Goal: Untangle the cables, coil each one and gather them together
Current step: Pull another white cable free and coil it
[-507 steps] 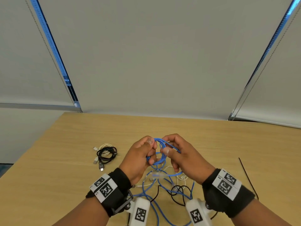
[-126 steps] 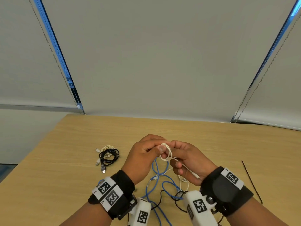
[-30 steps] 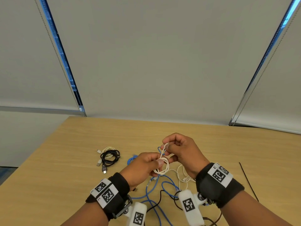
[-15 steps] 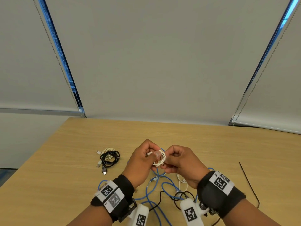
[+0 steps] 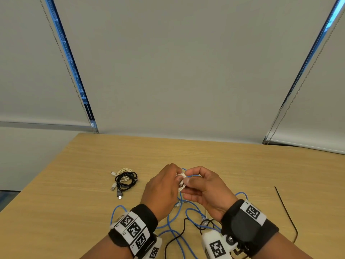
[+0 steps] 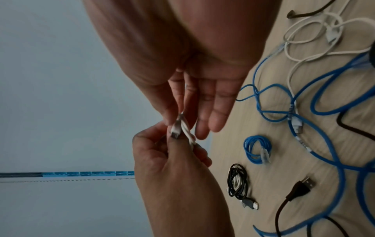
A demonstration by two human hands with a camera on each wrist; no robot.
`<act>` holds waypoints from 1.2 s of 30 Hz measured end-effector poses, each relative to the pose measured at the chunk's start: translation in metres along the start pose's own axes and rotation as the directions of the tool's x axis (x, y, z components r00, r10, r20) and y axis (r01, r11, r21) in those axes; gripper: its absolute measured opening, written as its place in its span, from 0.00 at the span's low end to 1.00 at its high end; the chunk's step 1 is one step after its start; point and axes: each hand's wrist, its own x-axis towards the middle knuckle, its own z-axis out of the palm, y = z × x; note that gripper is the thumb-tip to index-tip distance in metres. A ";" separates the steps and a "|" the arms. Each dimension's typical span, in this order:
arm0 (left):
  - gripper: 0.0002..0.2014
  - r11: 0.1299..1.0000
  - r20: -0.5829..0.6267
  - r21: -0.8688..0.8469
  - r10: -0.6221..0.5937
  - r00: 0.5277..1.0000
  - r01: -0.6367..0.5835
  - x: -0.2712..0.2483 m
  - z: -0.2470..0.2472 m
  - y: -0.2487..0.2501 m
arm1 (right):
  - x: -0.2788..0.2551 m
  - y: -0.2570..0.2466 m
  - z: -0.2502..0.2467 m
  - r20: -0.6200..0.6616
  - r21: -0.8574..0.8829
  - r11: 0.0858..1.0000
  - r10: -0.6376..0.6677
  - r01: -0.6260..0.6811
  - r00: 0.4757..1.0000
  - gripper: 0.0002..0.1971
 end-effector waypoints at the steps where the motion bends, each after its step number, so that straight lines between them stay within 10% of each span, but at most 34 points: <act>1: 0.07 1.000 0.010 -0.021 -0.020 1.000 0.020 0.001 0.000 0.000 | 0.000 -0.001 -0.001 -0.008 -0.044 0.999 -0.007 0.007 1.000 0.12; 9: 0.08 0.885 0.209 -0.366 -0.224 0.952 0.288 0.012 -0.018 -0.005 | 0.002 -0.015 -0.010 0.100 -0.318 0.944 -0.052 0.082 0.994 0.06; 14: 0.04 0.387 0.647 -0.630 -0.219 0.730 0.674 0.012 -0.036 -0.018 | 0.001 -0.015 -0.007 0.263 -0.505 0.824 -0.139 0.259 0.955 0.08; 16: 0.04 0.321 0.674 -0.631 -0.223 0.704 0.706 0.011 -0.037 -0.024 | 0.003 -0.012 -0.004 0.253 -0.511 0.821 -0.142 0.257 0.957 0.07; 19: 0.01 0.517 0.550 -0.551 -0.364 0.751 0.655 0.011 -0.032 -0.027 | 0.007 -0.001 0.003 0.156 -0.671 0.686 -0.238 0.280 0.959 0.05; 22: 0.06 0.720 0.416 -0.411 -0.397 0.818 0.559 0.008 -0.027 -0.030 | 0.009 0.013 0.011 0.273 -0.873 0.279 -0.400 0.400 0.875 0.02; 29: 0.06 0.803 0.219 -0.179 -0.530 0.819 0.568 0.009 -0.038 -0.074 | 0.024 0.034 0.003 0.204 -0.824 0.462 -0.296 0.327 0.933 0.10; 33: 0.09 0.782 0.113 0.055 -0.623 0.774 0.621 0.004 -0.043 -0.112 | 0.027 0.056 -0.009 0.319 -0.909 0.237 -0.132 0.342 0.939 0.13; 36: 0.14 0.798 0.250 0.295 -0.595 0.764 0.525 -0.007 -0.039 -0.118 | 0.022 0.075 -0.015 0.415 -0.910 0.035 0.045 0.414 0.909 0.16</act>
